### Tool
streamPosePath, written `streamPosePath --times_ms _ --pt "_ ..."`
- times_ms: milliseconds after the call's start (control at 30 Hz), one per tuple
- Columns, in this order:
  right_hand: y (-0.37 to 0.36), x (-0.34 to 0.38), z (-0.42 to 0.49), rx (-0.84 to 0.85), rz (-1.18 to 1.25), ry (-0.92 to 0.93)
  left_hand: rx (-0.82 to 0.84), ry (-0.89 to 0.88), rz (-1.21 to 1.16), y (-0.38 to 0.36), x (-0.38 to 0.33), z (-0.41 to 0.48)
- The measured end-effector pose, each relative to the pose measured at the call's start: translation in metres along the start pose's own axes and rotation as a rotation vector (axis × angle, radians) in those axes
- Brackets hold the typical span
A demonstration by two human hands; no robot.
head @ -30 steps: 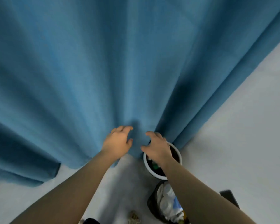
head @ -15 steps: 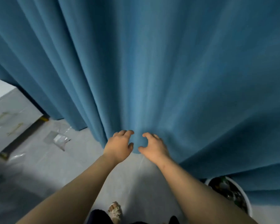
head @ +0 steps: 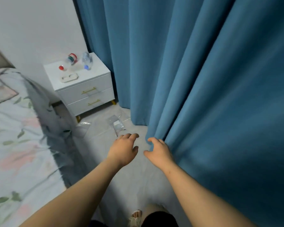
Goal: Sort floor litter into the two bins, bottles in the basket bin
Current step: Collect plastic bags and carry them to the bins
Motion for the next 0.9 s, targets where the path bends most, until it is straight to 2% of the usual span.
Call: streamPosePath --times_ms 233,400,633,900 --pt "-0.02 0.058 0.064 0.168 -0.092 0.156 -0.06 0.197 -0.061 0.032 0.06 0.028" --pt "-0.019 0.098 0.133 0.228 -0.141 0.249 -0.1 0.315 -0.092 0.056 0.095 0.075" --pt "-0.019 0.145 0.241 0.309 -0.126 0.293 -0.064 0.442 -0.124 0.089 0.134 0.157" --pt "-0.046 0.188 0.318 0.45 -0.214 0.331 -0.001 0.611 -0.178 0.105 0.198 0.205"
Point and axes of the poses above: each hand's wrist, its own z-axis towards the middle knuckle, its own y-axis out of the back of the hand, x = y × z, the point moved 1 cm from there along z, towards the middle knuckle, and after that the axes turned 4 degrees about y, right-handed, at the moved point
